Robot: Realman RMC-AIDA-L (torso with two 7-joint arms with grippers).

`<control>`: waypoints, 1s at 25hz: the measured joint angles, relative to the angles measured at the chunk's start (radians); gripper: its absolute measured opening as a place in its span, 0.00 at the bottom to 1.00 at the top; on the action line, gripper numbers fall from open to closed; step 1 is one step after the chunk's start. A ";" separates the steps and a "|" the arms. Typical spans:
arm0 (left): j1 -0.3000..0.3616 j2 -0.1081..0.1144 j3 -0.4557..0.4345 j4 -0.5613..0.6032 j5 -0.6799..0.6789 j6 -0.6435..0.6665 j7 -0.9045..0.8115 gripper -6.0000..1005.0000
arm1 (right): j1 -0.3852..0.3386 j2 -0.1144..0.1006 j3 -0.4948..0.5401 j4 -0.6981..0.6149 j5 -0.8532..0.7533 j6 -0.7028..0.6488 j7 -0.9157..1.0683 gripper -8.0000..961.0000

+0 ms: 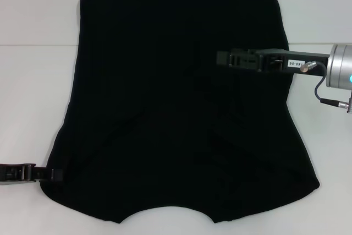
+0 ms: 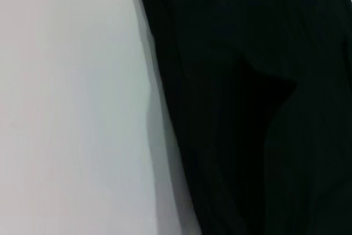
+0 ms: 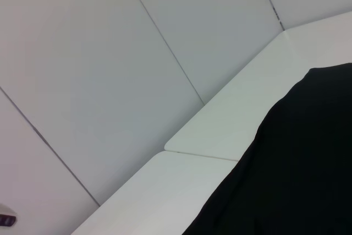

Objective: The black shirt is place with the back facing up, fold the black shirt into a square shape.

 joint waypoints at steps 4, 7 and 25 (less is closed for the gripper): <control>0.001 0.000 0.005 -0.001 0.001 -0.011 0.000 0.38 | -0.004 -0.004 0.000 -0.001 0.000 -0.004 0.001 0.74; 0.001 -0.002 0.010 -0.002 0.002 -0.014 -0.001 0.27 | -0.009 -0.007 0.000 -0.001 -0.001 -0.006 0.002 0.73; 0.010 -0.005 -0.019 -0.002 -0.081 0.015 0.002 0.05 | -0.104 -0.155 -0.007 -0.026 -0.250 -0.148 0.341 0.73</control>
